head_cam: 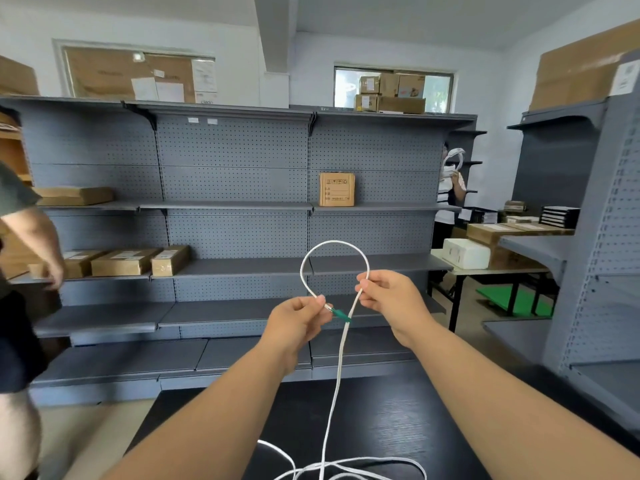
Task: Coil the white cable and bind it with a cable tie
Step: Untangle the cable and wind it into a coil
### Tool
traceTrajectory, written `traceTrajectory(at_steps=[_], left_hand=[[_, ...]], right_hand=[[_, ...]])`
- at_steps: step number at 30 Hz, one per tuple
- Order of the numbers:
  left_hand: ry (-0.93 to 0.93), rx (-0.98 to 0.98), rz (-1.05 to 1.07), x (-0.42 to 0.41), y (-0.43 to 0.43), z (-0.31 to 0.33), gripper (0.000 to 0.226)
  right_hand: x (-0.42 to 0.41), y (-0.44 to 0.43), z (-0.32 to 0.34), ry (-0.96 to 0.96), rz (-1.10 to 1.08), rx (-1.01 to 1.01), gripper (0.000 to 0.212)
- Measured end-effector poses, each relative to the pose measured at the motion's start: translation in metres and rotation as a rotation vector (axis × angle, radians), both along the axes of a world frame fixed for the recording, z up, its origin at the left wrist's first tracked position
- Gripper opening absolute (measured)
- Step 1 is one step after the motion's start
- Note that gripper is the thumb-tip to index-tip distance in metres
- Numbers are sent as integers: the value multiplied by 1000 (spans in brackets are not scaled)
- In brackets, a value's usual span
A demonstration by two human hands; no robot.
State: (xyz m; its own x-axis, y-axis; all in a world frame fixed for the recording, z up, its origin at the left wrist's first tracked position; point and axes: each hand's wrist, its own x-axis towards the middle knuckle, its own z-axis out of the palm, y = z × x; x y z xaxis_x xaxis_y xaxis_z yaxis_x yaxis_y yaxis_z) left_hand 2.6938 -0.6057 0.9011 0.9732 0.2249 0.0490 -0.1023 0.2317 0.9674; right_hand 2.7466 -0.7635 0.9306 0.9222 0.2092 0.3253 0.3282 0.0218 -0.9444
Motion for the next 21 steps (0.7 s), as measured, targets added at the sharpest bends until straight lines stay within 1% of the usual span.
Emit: traceTrajectory(at_steps=[6, 10, 15, 21], left_hand=[[34, 59, -34, 2, -4, -11, 18], [30, 101, -15, 5, -8, -15, 24], [46, 153, -29, 8, -15, -17, 21], [42, 118, -67, 8, -21, -16, 21]], right_hand=[[0, -1, 0, 32, 25, 73, 16], [-1, 0, -1, 42, 50, 111, 17], [0, 1, -3, 47, 55, 138, 17], [1, 2, -4, 51, 62, 170, 16]])
